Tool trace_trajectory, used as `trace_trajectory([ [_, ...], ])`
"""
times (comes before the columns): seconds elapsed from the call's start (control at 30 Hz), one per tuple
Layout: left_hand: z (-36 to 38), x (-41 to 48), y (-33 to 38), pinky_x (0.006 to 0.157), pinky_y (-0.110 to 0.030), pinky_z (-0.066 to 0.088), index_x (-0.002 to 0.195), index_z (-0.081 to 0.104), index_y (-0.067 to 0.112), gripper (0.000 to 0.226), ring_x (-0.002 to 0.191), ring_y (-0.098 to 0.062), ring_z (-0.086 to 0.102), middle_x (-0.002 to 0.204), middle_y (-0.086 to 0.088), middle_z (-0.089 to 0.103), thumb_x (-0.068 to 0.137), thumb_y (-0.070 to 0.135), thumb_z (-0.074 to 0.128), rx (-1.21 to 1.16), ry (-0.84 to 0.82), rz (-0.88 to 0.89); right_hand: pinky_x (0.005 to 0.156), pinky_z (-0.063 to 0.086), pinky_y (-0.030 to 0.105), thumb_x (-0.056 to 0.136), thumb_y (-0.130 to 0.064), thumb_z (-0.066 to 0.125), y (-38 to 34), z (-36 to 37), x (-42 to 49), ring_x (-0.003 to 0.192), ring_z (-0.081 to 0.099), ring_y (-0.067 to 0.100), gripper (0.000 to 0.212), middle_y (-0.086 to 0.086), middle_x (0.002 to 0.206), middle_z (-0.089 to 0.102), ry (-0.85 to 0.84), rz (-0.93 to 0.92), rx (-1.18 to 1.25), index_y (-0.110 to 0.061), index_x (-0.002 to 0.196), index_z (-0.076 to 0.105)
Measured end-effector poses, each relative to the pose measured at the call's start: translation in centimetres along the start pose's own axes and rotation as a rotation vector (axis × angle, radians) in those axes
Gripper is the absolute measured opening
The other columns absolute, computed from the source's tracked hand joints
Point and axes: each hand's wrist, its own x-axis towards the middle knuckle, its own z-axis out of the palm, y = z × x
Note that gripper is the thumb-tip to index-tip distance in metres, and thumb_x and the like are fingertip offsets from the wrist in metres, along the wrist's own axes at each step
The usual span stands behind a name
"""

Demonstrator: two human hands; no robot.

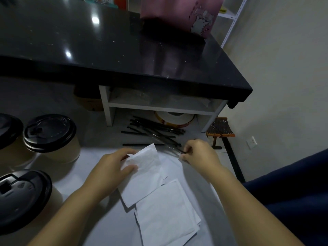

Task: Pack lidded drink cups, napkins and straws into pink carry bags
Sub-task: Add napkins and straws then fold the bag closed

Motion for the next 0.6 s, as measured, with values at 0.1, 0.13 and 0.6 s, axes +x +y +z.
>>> trace_trajectory([
  [0.1, -0.2, 0.0, -0.1, 0.067, -0.012, 0.039, 0.089, 0.051, 0.056, 0.037, 0.083, 0.008, 0.053, 0.087, 0.027, 0.059, 0.075, 0.029, 0.072, 0.009, 0.003, -0.003, 0.065, 0.052, 0.033, 0.078, -0.023, 0.073, -0.3, -0.2, -0.3, 0.072, 0.058, 0.015, 0.013, -0.004, 0.077, 0.061, -0.037, 0.006, 0.093, -0.021, 0.077, 0.06],
  [0.13, -0.2, 0.0, -0.1, 0.067, -0.014, 0.039, 0.09, 0.051, 0.055, 0.036, 0.083, 0.006, 0.054, 0.088, 0.024, 0.06, 0.075, 0.029, 0.072, 0.011, 0.004, -0.007, 0.063, 0.051, 0.031, 0.078, -0.019, 0.072, -0.4, -0.2, -0.3, 0.07, 0.058, 0.014, 0.014, -0.004, 0.075, 0.061, -0.042, 0.021, 0.139, -0.02, 0.076, 0.059],
  [0.6, -0.6, -1.1, 0.6, 0.077, -0.027, 0.042, 0.105, 0.062, 0.033, 0.028, 0.097, -0.011, 0.058, 0.101, 0.01, 0.064, 0.079, 0.025, 0.069, 0.064, 0.056, -0.043, 0.059, 0.044, 0.029, 0.086, -0.002, 0.05, -1.2, -4.5, -2.5, 0.075, 0.056, 0.028, 0.022, 0.004, 0.081, 0.058, 0.043, 0.106, -0.073, -0.019, 0.084, 0.064],
])
